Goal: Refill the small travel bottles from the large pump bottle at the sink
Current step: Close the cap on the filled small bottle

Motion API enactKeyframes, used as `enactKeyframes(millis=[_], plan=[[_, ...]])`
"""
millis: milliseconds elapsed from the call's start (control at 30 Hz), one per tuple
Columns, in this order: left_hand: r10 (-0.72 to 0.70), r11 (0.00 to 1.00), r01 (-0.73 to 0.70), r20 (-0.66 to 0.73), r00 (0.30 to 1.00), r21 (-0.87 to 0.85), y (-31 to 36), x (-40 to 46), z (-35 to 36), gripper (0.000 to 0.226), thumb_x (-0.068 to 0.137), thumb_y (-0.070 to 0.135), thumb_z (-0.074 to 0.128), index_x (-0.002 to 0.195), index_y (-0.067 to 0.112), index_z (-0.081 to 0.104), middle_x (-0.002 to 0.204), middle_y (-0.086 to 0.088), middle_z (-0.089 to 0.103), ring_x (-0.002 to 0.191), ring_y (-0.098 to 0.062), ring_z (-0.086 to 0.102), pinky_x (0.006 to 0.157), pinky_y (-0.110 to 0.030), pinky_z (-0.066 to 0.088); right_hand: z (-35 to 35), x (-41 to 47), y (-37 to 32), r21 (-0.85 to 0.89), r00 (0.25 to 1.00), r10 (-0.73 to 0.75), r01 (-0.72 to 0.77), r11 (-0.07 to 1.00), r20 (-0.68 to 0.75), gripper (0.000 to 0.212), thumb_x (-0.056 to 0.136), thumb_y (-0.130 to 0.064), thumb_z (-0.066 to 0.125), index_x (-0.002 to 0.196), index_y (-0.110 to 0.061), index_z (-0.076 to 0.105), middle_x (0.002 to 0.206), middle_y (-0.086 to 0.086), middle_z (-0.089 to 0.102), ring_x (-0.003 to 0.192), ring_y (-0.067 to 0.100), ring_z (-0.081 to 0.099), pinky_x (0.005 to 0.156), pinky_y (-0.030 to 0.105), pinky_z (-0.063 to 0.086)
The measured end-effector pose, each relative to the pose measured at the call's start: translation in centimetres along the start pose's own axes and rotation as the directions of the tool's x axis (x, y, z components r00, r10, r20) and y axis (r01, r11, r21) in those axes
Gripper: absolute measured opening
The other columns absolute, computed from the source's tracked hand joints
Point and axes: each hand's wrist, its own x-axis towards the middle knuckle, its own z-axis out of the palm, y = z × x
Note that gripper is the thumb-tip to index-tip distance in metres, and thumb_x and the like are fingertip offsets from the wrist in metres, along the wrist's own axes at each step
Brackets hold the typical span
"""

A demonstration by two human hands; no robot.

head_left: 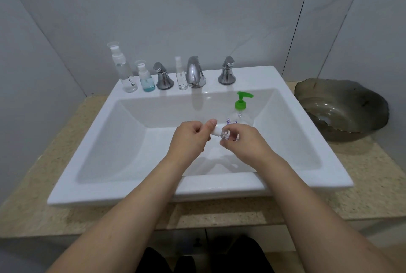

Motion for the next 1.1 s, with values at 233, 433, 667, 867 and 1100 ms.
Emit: enactKeyframes(millis=[233, 433, 667, 867, 1100], plan=[[0.067, 0.988, -0.052, 0.106, 0.992, -0.142, -0.26, 0.14, -0.01, 0.021, 0.086, 0.029, 0.063, 0.082, 0.009, 0.060, 0.070, -0.007, 0.052, 0.063, -0.017, 0.045, 0.059, -0.030, 0.036, -0.04, -0.02, 0.06, 0.027, 1.000, 0.007, -0.007, 1.000, 0.003, 0.010, 0.087, -0.016, 0.065, 0.094, -0.022, 0.066, 0.083, -0.001, 0.057, 0.071, 0.014, 0.052, 0.054, 0.012, 0.038], [0.081, 0.977, -0.053, 0.128, 0.989, -0.205, 0.00, 0.14, 0.06, 0.023, 0.087, 0.038, 0.055, 0.083, 0.017, 0.063, 0.072, -0.006, 0.058, 0.067, -0.018, 0.051, 0.062, -0.034, 0.039, 0.02, 0.07, 0.03, 0.006, 1.000, 0.003, -0.003, 1.000, 0.010, 0.011, 0.086, -0.017, 0.065, 0.096, -0.021, 0.067, 0.085, 0.001, 0.060, 0.073, 0.015, 0.054, 0.057, 0.016, 0.039], [0.071, 0.984, -0.052, 0.109, 0.991, -0.169, -0.42, 0.25, 0.22, 0.012, 0.086, 0.037, 0.057, 0.088, 0.026, 0.061, 0.084, -0.003, 0.060, 0.072, -0.018, 0.056, 0.066, -0.030, 0.042, 0.04, 0.07, 0.13, 0.007, 1.000, -0.007, 0.006, 1.000, 0.012, 0.010, 0.086, -0.018, 0.066, 0.094, -0.024, 0.066, 0.083, 0.000, 0.060, 0.070, 0.012, 0.053, 0.054, 0.010, 0.038], [0.078, 0.992, -0.066, 0.109, 0.991, -0.112, -0.41, 0.24, 0.31, 0.017, 0.088, 0.034, 0.061, 0.081, 0.018, 0.063, 0.074, -0.010, 0.062, 0.066, -0.014, 0.056, 0.069, -0.037, 0.048, 0.01, 0.12, 0.19, -0.016, 1.000, -0.008, 0.008, 1.000, 0.017, 0.010, 0.086, -0.016, 0.066, 0.095, -0.021, 0.066, 0.080, -0.002, 0.058, 0.067, 0.011, 0.051, 0.054, 0.010, 0.038], [0.036, 0.996, -0.030, 0.071, 0.997, -0.089, -0.41, 0.22, 0.22, 0.027, 0.091, 0.040, 0.060, 0.084, 0.014, 0.064, 0.082, -0.011, 0.068, 0.067, -0.013, 0.061, 0.065, -0.033, 0.046, 0.05, 0.15, 0.26, -0.026, 1.000, -0.003, 0.003, 1.000, 0.015, 0.014, 0.086, -0.017, 0.066, 0.099, -0.021, 0.066, 0.084, -0.002, 0.058, 0.071, 0.011, 0.052, 0.057, 0.012, 0.037]])
